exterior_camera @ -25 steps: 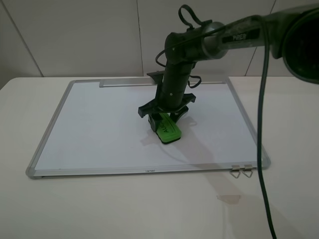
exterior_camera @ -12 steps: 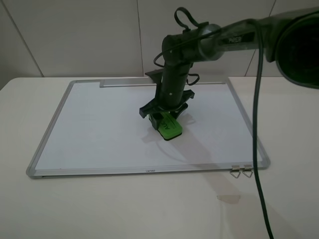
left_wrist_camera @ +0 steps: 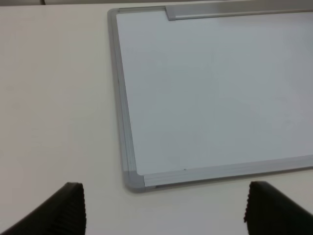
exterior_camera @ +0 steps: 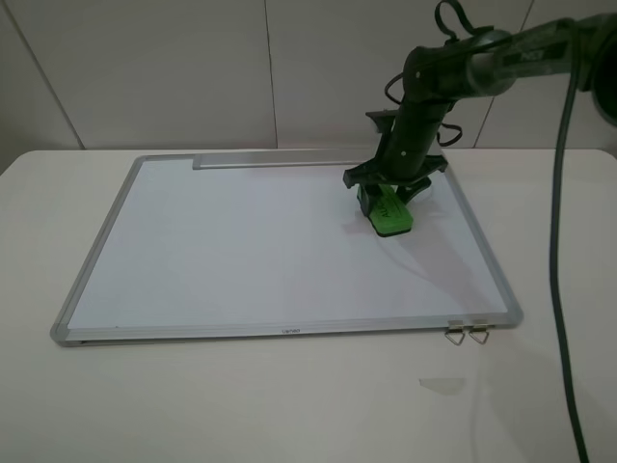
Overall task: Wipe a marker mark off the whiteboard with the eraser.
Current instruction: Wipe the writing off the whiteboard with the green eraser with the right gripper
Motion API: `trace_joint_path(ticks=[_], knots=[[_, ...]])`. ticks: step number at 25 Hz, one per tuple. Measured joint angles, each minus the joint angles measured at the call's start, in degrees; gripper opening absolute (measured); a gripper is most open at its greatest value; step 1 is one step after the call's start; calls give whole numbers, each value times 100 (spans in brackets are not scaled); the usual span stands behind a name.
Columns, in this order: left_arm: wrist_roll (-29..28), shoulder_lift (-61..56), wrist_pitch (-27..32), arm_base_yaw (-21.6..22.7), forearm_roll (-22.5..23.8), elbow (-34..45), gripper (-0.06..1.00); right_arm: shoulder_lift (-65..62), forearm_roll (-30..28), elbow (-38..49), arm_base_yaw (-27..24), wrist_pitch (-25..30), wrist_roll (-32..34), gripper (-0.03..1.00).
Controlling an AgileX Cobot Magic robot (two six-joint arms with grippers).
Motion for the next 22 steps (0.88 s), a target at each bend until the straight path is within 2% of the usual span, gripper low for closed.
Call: trace_joint_path(ticks=[5,8,10,18,22], knots=[[0,0,0,0,0,0,68,6,1,0,32,0,0,60],[0,0,0,0,0,0,68,11,-325,0,311,-34,0,59],[0,0,0,0,0,0,68,17,-347,0,588,-38,-6,59],[0,0,0,0,0,0,68,17,544,0,2041,-16,-56,59],[0,0,0,0,0,0,68,17,598,0,2228,33,-61,59]])
